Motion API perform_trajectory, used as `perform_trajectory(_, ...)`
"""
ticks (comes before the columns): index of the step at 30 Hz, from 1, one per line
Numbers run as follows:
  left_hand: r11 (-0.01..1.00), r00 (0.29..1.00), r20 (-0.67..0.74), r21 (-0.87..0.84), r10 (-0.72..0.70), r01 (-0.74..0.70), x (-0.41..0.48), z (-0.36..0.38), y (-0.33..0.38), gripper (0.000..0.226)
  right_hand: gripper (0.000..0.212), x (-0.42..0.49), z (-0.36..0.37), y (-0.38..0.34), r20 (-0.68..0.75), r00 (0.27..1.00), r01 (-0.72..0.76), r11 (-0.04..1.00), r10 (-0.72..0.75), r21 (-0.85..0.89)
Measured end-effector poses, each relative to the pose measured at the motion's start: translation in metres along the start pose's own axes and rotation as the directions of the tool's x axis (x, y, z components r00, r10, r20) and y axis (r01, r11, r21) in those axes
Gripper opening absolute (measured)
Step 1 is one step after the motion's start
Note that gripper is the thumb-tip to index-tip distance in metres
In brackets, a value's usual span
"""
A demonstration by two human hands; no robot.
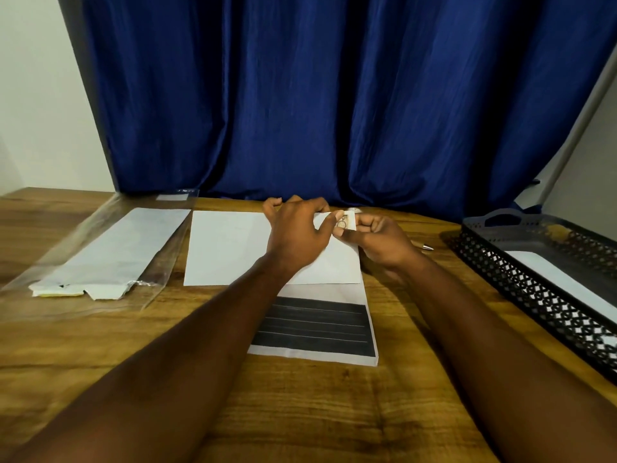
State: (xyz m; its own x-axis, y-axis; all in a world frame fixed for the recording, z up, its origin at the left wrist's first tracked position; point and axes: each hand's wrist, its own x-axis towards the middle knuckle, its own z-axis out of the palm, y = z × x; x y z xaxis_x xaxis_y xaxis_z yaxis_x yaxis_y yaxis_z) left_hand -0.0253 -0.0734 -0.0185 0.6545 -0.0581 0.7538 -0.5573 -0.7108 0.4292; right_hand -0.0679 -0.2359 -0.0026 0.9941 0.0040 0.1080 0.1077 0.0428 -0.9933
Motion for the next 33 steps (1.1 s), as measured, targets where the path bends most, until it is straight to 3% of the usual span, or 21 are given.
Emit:
perform_trajectory(6,0.999,0.999,-0.017,0.038,0.031,-0.030,-0.0027,0.0010,0.0030,0.021,0.029,0.0013,-0.0021,-0.0011,0.025,1.000,0.014,0.999,-0.012,-0.050)
perform_trajectory(11,0.999,0.999,-0.031,0.028,0.021,-0.020,-0.0020,-0.0006,0.0027,0.018,0.014,0.0003,0.0012,-0.0022,-0.010,1.000,-0.009,1.000,0.009,-0.012)
perform_trajectory(14,1.000,1.000,-0.020,0.015,0.009,-0.008,-0.0025,-0.0010,0.0036,0.023,0.023,0.0019,0.0024,-0.0021,-0.076,0.997,-0.008,1.000,0.008,0.006)
perform_trajectory(20,1.000,0.998,0.063,-0.001,0.001,-0.001,-0.0060,0.0002,0.0038,0.024,0.022,0.0061,0.0012,0.0051,-0.172,0.983,0.043,0.987,-0.071,-0.157)
perform_trajectory(25,1.000,0.988,0.156,-0.015,0.013,-0.011,-0.0032,-0.0035,0.0022,0.030,0.023,0.0054,0.0005,0.0021,-0.175,0.983,0.029,0.988,-0.056,-0.153)
perform_trajectory(33,0.986,0.986,0.133,0.116,0.105,-0.121,-0.0045,-0.0048,0.0034,0.041,0.024,0.0052,0.0008,0.0028,-0.234,0.968,0.054,0.985,-0.091,-0.162)
